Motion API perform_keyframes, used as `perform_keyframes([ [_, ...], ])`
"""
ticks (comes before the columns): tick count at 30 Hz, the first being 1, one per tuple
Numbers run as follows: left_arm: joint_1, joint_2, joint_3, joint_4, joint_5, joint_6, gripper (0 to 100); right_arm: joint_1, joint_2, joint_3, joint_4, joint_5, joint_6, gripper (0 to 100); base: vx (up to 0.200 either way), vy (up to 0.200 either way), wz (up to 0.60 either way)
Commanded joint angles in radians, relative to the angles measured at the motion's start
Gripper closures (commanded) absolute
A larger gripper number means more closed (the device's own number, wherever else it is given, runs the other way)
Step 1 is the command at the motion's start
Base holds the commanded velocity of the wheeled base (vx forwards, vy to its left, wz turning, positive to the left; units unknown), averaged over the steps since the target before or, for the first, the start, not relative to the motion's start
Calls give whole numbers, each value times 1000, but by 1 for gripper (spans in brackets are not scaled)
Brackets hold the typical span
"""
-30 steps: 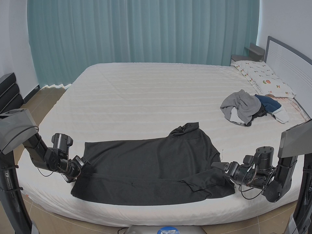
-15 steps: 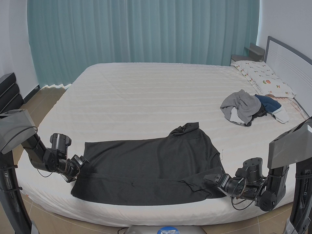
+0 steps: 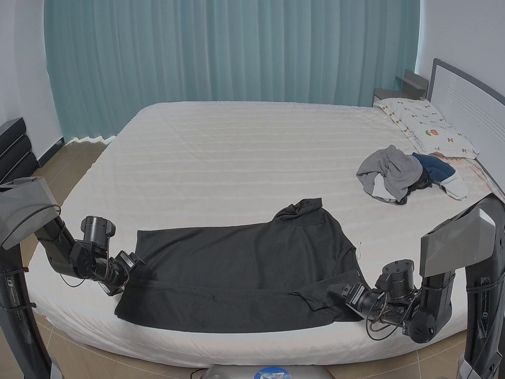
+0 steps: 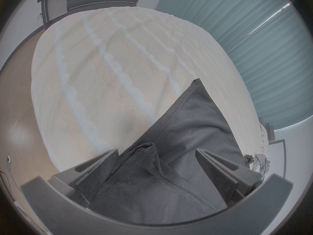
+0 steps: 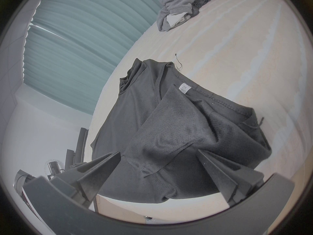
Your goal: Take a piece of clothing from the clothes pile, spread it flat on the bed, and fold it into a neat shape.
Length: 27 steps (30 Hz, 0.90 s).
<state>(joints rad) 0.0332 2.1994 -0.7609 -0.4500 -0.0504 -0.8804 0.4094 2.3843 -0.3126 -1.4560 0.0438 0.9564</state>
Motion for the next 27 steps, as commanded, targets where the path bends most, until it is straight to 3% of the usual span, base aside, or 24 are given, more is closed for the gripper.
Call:
perform_keyframes([
  [1, 1, -1, 0, 1, 0, 0, 0, 5, 23, -23, -1, -4, 1, 0, 0, 0, 0],
  [5, 1, -1, 0, 1, 0, 0, 0, 8, 19, -25, -1, -24, 2, 0, 0, 0, 0],
  [6, 1, -1, 0, 1, 0, 0, 0, 8, 21, -25, -3, -38, 1, 100, 0, 0, 0],
  [12, 1, -1, 0, 1, -2, 0, 0, 19, 16, -16, -6, -70, 1, 100, 0, 0, 0],
  [27, 1, -1, 2, 1, 0, 5, 0, 54, -112, 64, -11, -55, 5, 100, 0, 0, 0],
])
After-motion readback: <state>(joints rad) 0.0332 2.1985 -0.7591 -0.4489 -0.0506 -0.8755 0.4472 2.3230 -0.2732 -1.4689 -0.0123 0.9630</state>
